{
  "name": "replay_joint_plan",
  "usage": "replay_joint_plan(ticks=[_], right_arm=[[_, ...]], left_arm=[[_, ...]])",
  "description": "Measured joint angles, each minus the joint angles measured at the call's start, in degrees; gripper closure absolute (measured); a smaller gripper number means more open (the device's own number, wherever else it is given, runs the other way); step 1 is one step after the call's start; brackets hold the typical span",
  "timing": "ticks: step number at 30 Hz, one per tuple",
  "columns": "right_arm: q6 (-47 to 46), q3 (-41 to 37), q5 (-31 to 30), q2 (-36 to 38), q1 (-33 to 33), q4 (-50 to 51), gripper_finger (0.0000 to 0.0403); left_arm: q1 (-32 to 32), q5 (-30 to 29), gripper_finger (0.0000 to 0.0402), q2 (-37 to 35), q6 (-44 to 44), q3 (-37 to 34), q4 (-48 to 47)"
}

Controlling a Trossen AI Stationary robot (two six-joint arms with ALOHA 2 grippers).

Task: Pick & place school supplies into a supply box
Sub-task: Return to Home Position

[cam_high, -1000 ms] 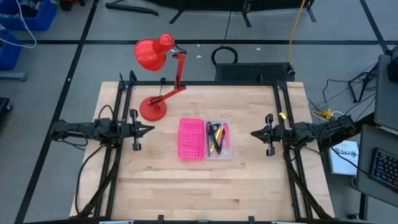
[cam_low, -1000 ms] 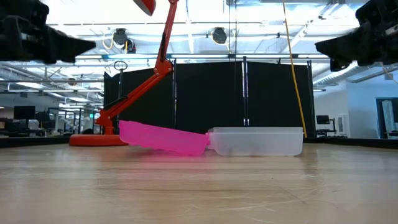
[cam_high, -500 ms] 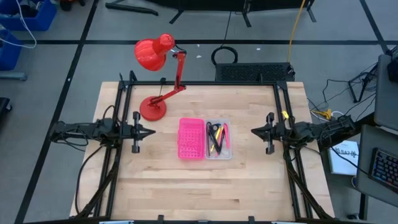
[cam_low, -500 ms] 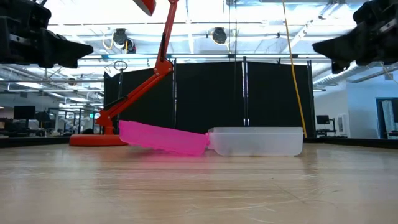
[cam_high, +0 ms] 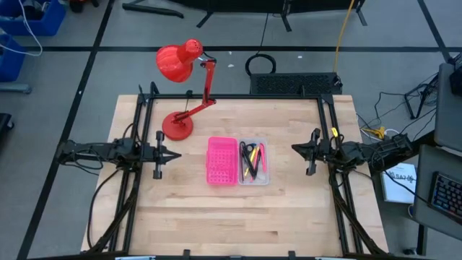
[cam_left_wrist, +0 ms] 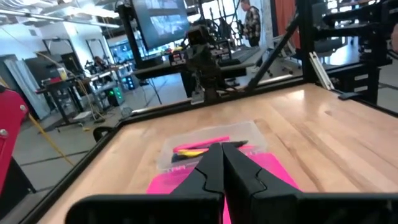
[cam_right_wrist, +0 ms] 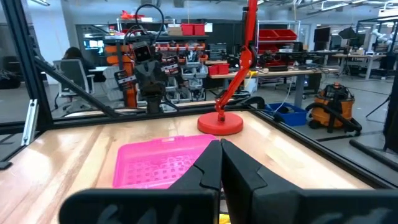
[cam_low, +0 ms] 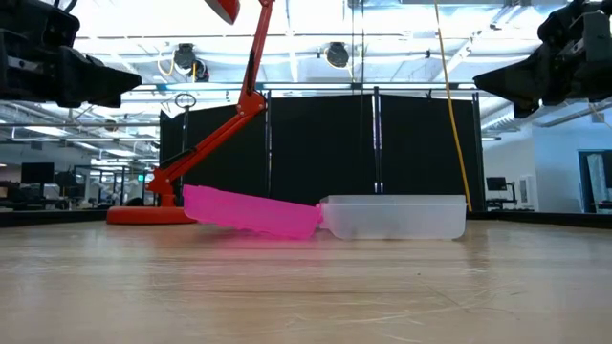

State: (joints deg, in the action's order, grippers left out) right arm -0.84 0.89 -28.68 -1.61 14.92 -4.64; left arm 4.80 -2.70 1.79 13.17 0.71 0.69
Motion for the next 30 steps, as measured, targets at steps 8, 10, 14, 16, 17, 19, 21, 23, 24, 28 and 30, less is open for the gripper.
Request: replay_joint_plan(ticks=[8,10,14,16,17,19,21,23,24,28,30], right_arm=[[0.19,-0.02,0.0,0.0,0.0,-0.01,0.0403],[0.4,-0.02,-0.02,0.0,0.0,-0.48,0.0403],[0.42,-0.02,0.02,0.0,0.0,-0.8,0.0403],[0.42,-0.02,0.05,0.0,0.0,-0.88,0.0403],[0.42,-0.02,0.07,0.0,0.0,-0.91,0.0403],[0.42,-0.04,0.11,0.0,0.0,-0.94,0.0403],[0.42,-0.04,0.13,0.0,0.0,-0.98,0.0403],[0.42,-0.04,0.14,0.0,0.0,-1.02,0.0403],[0.42,-0.04,0.15,0.0,0.0,-1.06,0.0403],[0.42,-0.04,0.17,0.0,0.0,-1.09,0.0403],[0.42,-0.04,0.17,0.0,0.0,-1.09,0.0403]], left_arm=[[0.0,-1.52,0.0394,0.49,-1.51,-0.06,0.28],[0.0,-2.16,0.0398,0.49,-1.64,-0.07,0.32],[0.0,-2.91,0.0392,0.49,-1.47,-0.11,1.4],[0.0,-3.02,0.0378,0.49,-1.51,-0.2,2.44],[0.0,-3.04,0.0372,0.51,-1.59,-0.2,2.96],[0.0,-3.1,0.0361,0.49,-1.54,-0.2,4.01],[0.0,-3.1,0.0352,0.52,-1.08,-0.2,3.89],[0.0,-3.95,0.0346,0.49,4.64,-0.2,4.02],[0.0,-4.57,0.0345,0.49,7.67,-0.2,4.0],[0.0,-5.49,0.0348,0.49,12.25,-0.2,4.06],[0.0,-5.49,0.035,0.49,11.6,-0.2,4.09]])
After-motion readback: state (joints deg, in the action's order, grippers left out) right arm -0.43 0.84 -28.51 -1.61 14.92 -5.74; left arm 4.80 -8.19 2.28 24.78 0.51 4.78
